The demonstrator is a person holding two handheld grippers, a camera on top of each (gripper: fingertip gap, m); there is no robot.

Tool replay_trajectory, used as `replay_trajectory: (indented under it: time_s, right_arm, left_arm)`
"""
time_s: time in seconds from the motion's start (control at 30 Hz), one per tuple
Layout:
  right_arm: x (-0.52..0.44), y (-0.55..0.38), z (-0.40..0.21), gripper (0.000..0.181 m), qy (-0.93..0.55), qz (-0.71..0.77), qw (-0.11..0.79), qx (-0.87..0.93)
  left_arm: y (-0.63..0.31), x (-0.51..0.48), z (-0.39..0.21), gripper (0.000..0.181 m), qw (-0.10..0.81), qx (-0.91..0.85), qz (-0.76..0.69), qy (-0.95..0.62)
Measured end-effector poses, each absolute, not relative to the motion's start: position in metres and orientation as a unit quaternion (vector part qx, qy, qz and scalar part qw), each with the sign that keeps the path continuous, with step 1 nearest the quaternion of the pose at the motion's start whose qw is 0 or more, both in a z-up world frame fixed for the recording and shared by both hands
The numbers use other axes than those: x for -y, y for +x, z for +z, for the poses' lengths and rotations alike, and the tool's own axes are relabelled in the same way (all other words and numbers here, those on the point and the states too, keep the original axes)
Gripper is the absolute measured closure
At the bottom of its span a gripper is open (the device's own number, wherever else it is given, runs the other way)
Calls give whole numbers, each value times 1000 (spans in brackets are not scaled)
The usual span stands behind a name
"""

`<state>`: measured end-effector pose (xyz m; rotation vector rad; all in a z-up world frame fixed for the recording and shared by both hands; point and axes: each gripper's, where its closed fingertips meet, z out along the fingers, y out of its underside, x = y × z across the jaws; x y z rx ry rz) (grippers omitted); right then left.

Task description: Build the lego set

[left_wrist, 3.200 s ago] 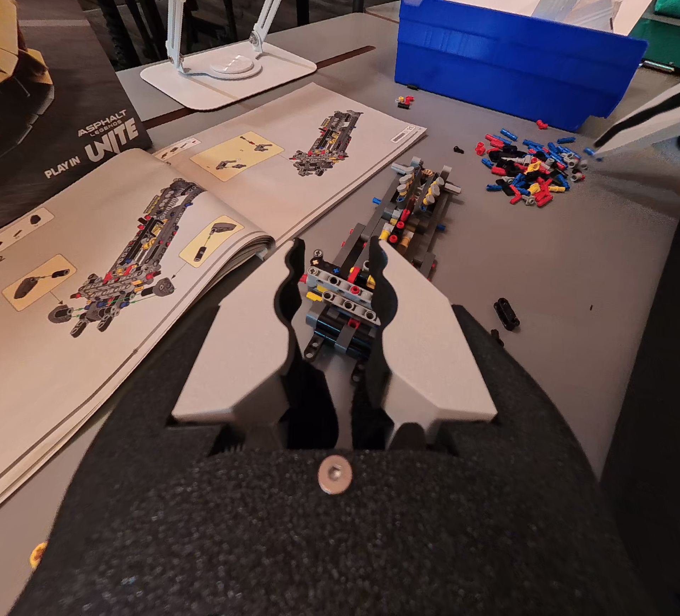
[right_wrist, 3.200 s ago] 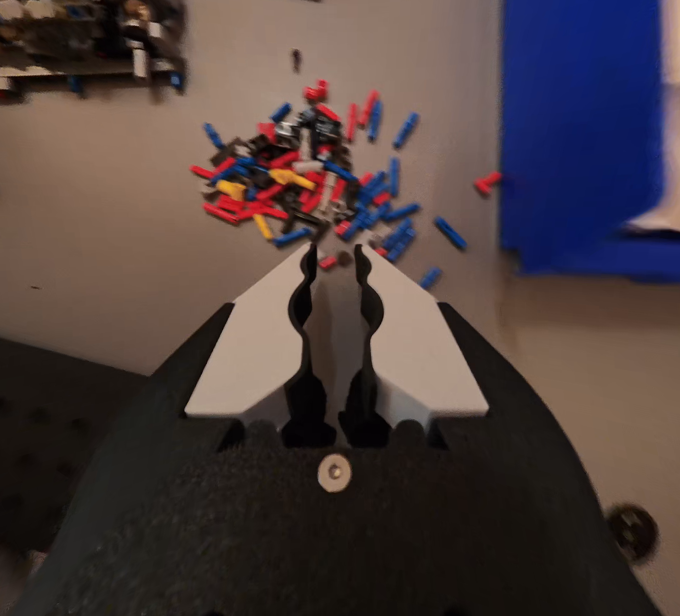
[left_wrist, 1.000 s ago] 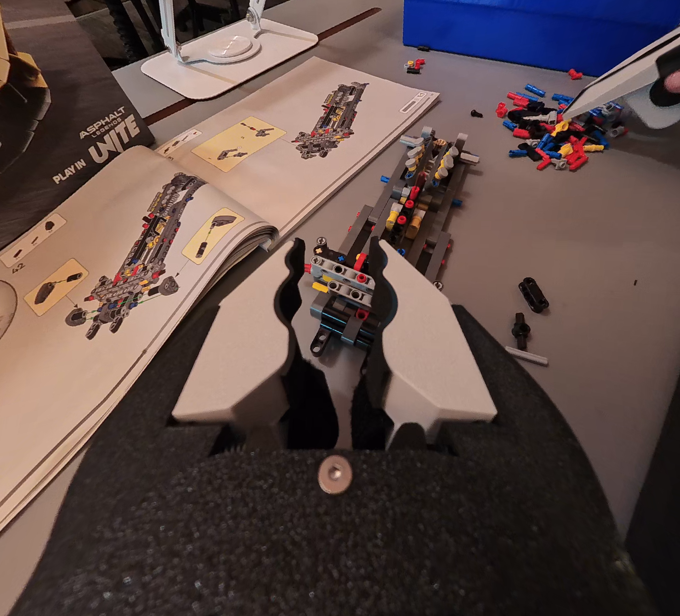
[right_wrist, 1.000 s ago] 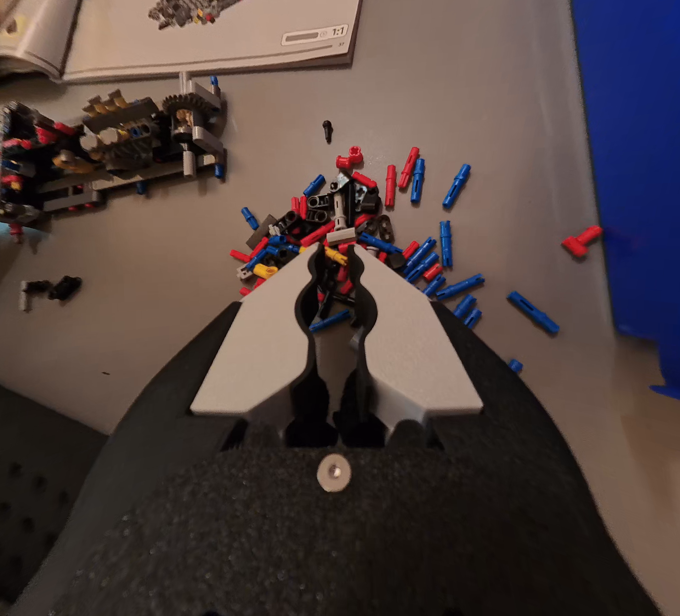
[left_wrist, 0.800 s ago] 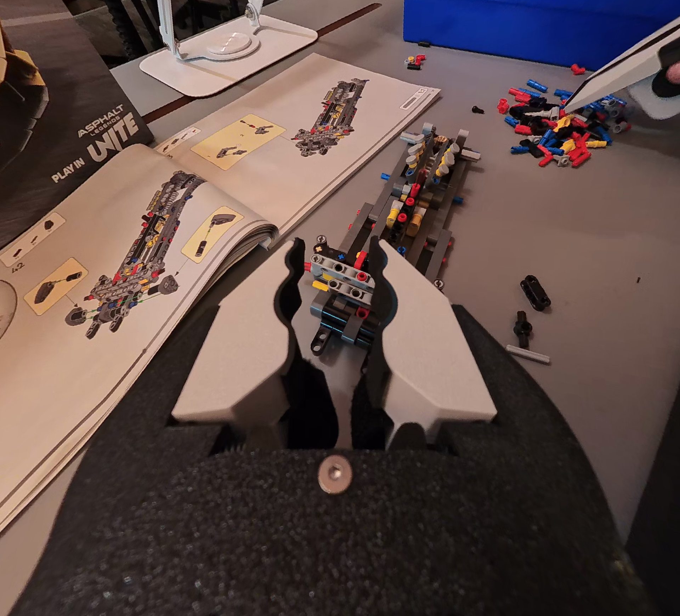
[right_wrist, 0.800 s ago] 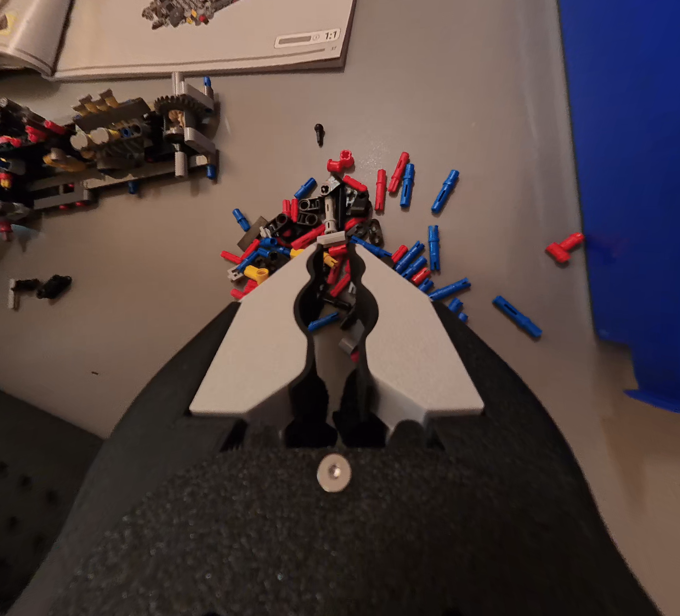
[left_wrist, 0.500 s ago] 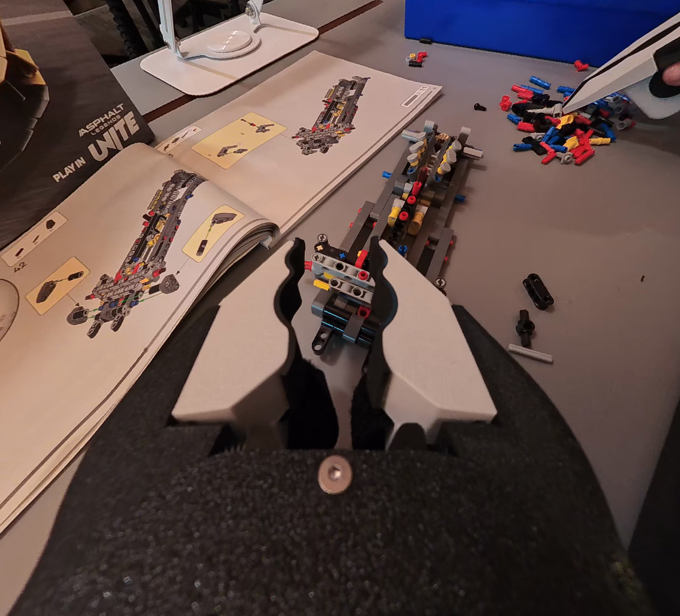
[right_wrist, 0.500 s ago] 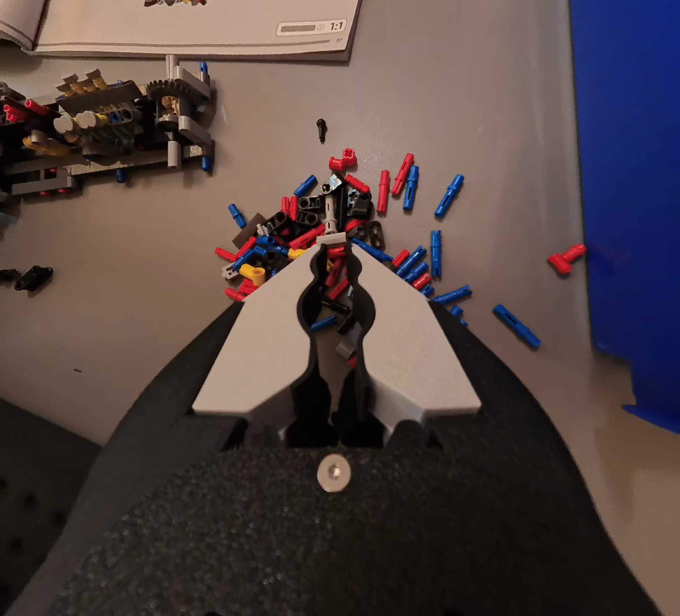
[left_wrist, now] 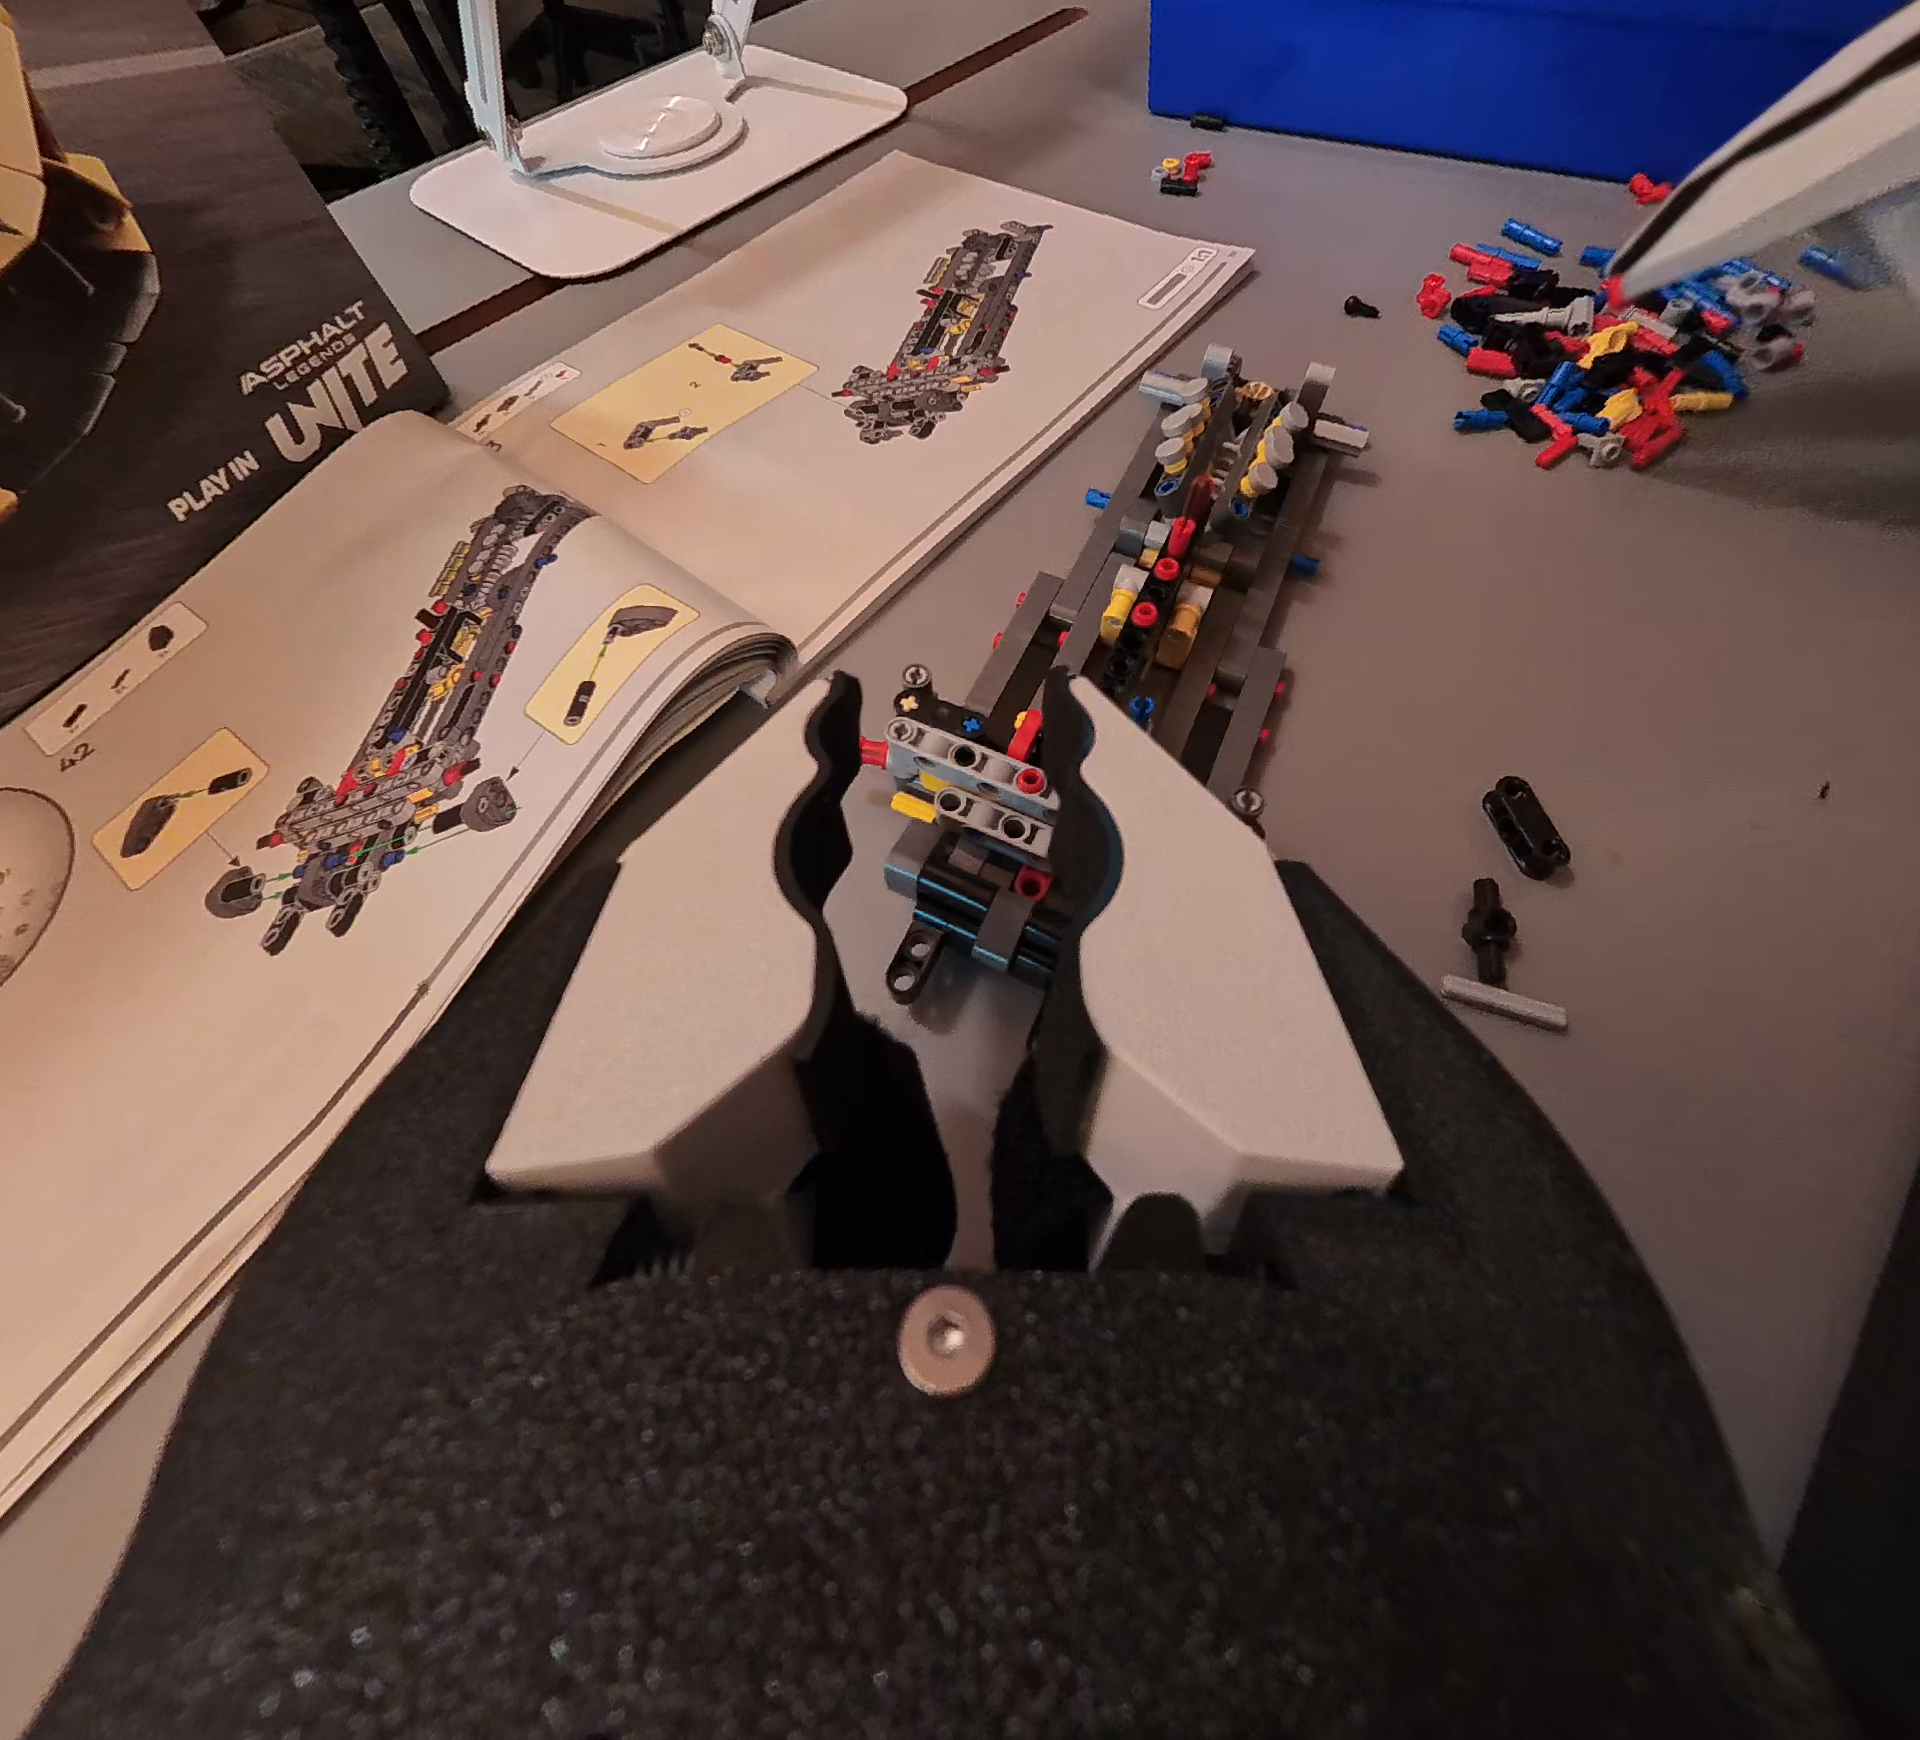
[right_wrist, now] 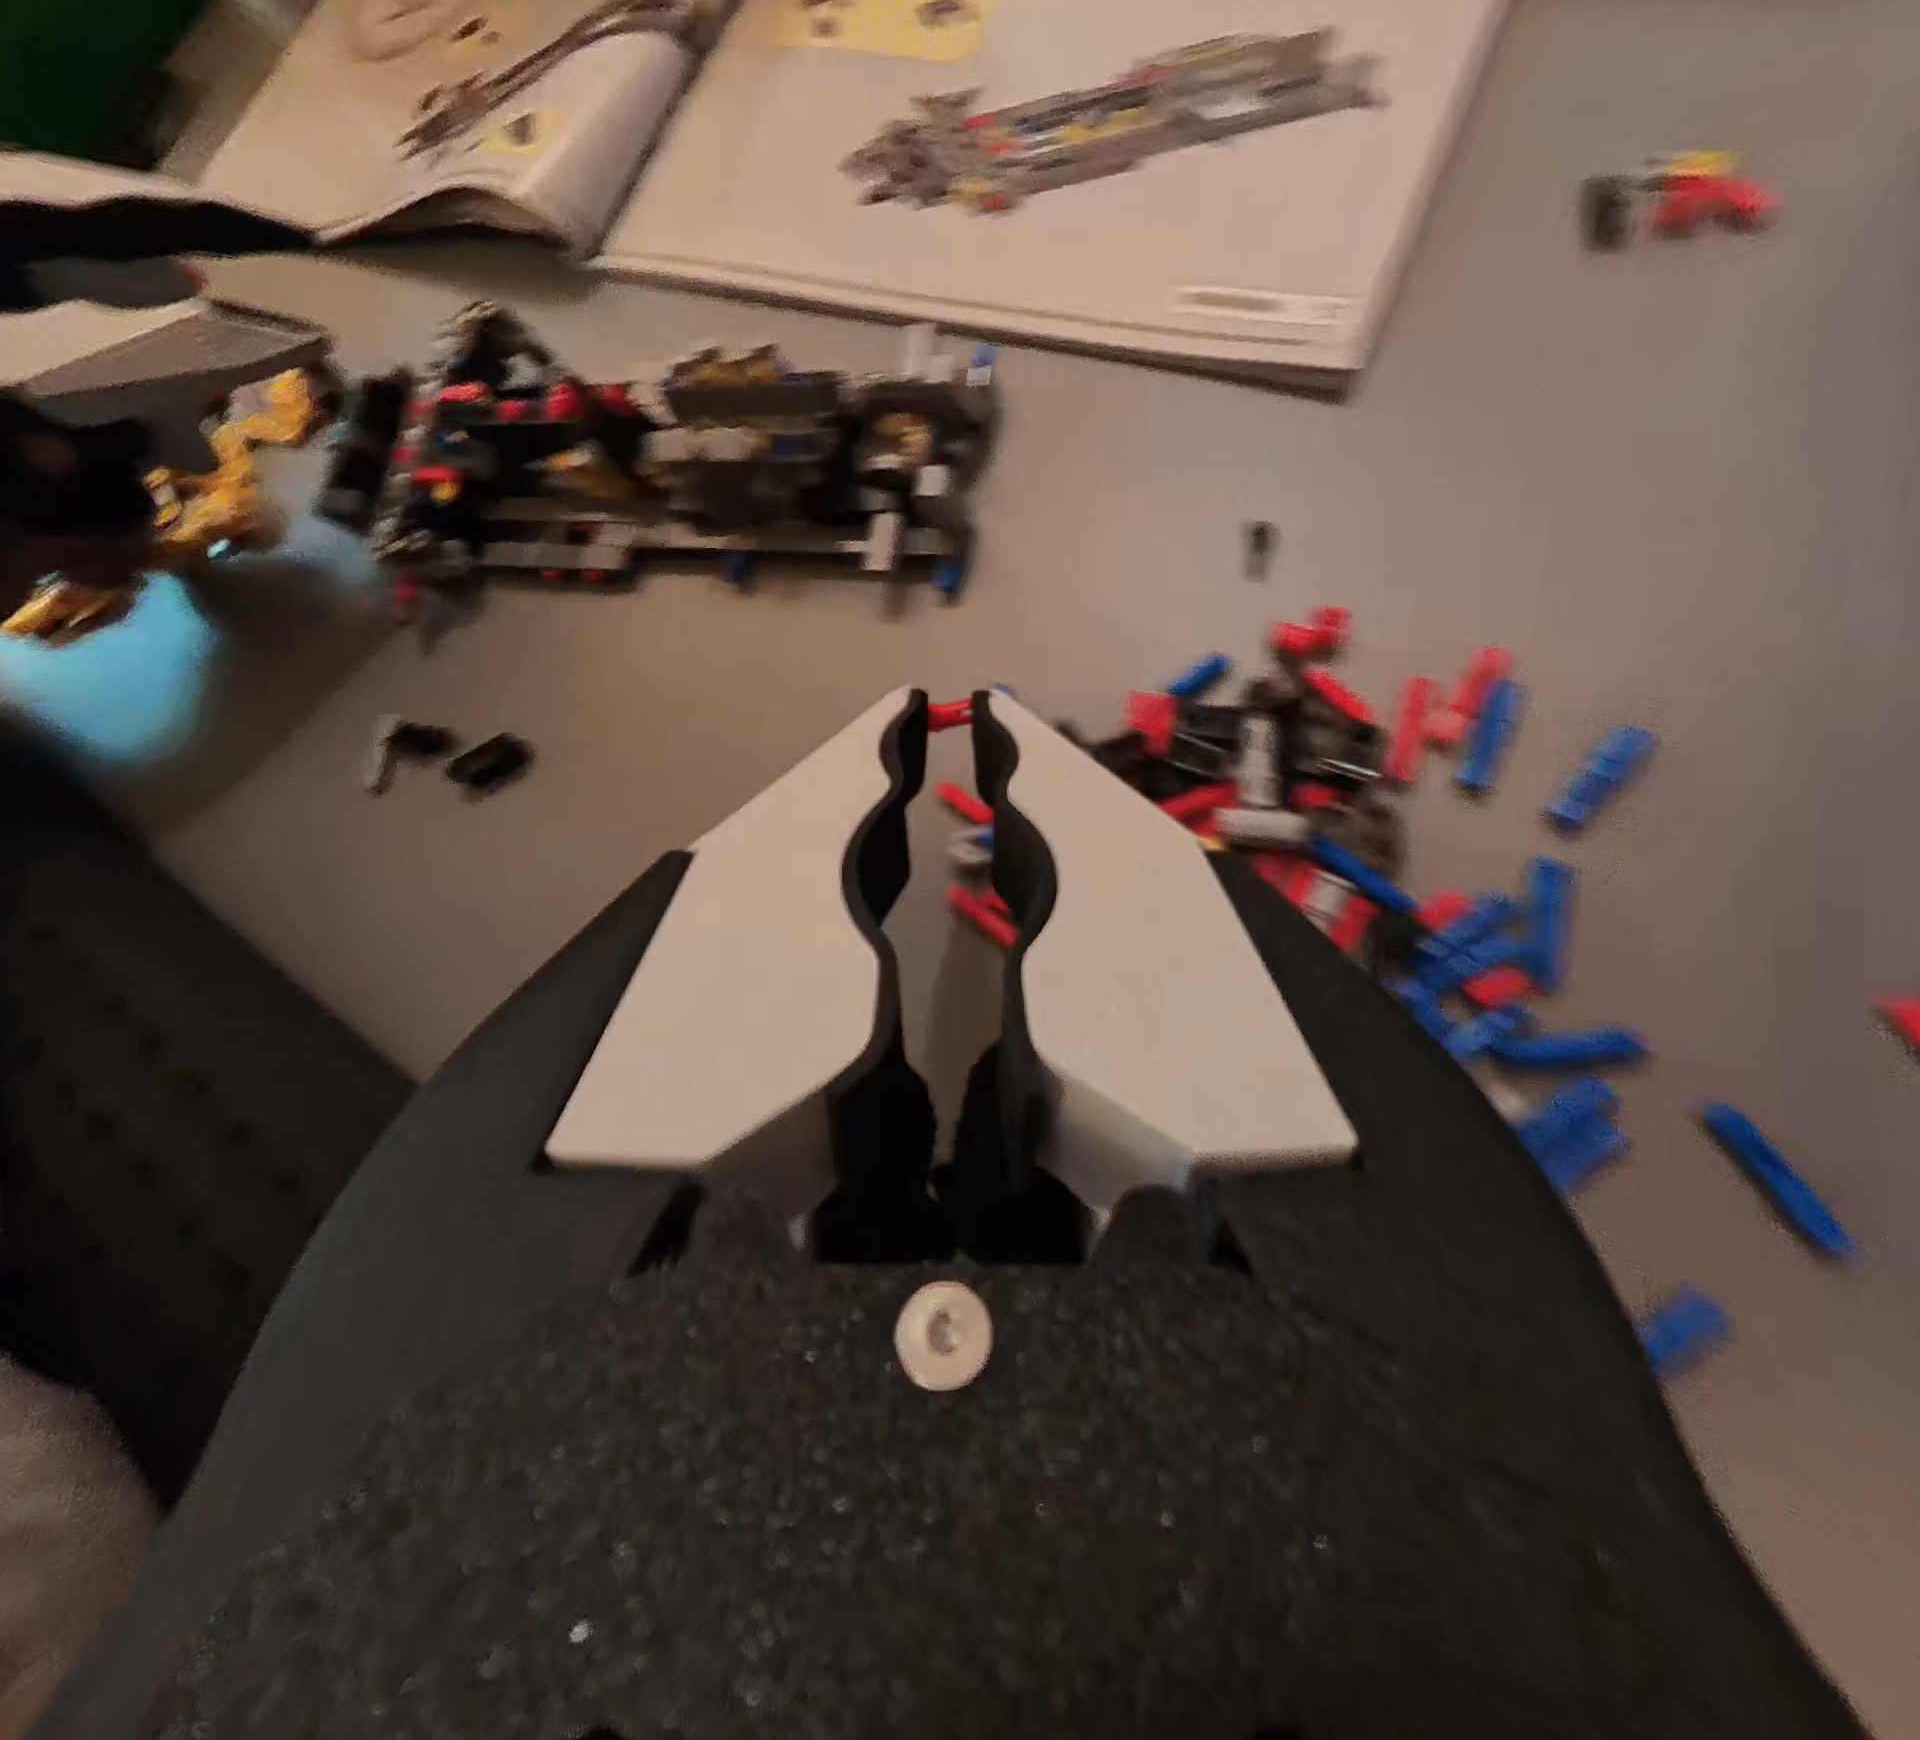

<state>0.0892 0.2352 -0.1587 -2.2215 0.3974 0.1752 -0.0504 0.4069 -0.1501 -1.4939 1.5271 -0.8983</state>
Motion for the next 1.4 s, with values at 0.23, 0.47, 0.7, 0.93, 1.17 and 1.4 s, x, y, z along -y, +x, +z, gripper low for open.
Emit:
replay_trajectory:
  time_s: [0.23, 0.47, 0.7, 0.93, 1.17, 1.4]
  right_arm:
    - [-280, 3, -189, 174, -906, 154, 389, -60]
    - [-286, -22, -203, 174, -918, 163, 360, -23]
    - [-287, -20, -204, 174, -917, 165, 362, -29]
    - [-283, -12, -195, 170, -912, 158, 375, -46]
    - [-256, 89, -180, 167, -897, 6, 411, -163]
    - [-257, 165, -192, 169, -902, -74, 377, -198]
  left_arm:
    - [-53, -414, -150, 148, 404, -596, -352, -598]
    - [-60, -429, -144, 148, 421, -578, -344, -608]
    - [-61, -431, -142, 148, 418, -568, -355, -613]
    - [-60, -426, -142, 148, 417, -575, -355, -607]
    - [-57, -420, -145, 148, 412, -585, -353, -603]
    - [-57, -420, -148, 148, 413, -593, -342, -601]
